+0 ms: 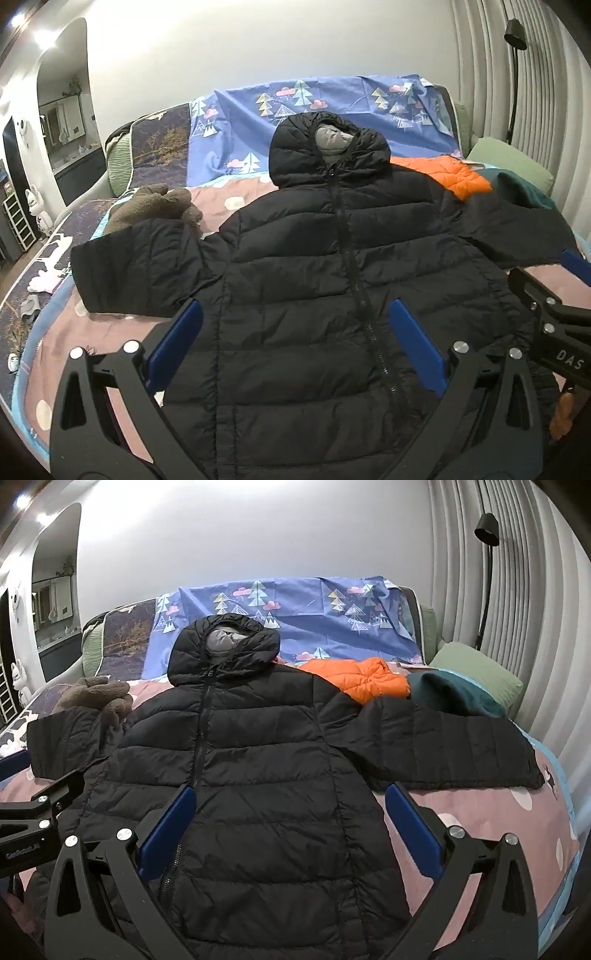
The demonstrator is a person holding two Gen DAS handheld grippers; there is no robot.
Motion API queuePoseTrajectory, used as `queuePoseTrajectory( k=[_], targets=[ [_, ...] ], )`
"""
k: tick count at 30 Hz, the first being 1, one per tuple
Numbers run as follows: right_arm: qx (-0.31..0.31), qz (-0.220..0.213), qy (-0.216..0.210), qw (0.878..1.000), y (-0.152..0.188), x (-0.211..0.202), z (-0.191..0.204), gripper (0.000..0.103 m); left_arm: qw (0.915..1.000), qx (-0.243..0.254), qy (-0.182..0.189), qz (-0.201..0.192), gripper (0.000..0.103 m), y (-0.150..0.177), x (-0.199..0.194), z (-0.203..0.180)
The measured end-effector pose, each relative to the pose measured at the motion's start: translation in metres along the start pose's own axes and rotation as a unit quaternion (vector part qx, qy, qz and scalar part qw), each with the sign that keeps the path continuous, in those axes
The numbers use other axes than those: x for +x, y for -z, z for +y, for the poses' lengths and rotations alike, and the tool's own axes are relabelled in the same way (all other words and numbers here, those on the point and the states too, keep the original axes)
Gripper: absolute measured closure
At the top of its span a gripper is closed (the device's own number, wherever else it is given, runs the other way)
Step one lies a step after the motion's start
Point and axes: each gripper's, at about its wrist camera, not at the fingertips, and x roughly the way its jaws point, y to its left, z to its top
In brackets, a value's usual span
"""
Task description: Fold large clothes
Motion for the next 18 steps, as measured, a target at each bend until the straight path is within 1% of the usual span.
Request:
queuePoseTrajectory(
  k=[6,10,13,15,18],
  targets=[
    [0.027,0.016,0.008,0.999,0.0,0.004,-0.009,0.001,0.9998,-0.01,0.018,0.006,0.002,0.0,-0.003,0.0],
    [0.036,0.017,0.008,0.999,0.0,0.004,-0.012,0.001,0.9997,-0.013,0.017,0.008,0.002,0.0,-0.001,-0.001],
    [0.032,0.022,0.013,0.999,-0.001,0.005,-0.012,0.001,0.9999,-0.008,0.012,0.009,0.002,-0.001,-0.001,0.0],
    [0.028,0.031,0.007,0.999,-0.001,0.007,-0.01,0.001,0.9999,-0.002,0.006,0.008,0.002,-0.001,0.0,-0.001],
    [0.026,0.047,-0.017,0.998,0.0,0.01,-0.007,0.001,0.9999,-0.001,0.009,0.007,0.002,-0.001,-0.001,-0.002]
  ],
)
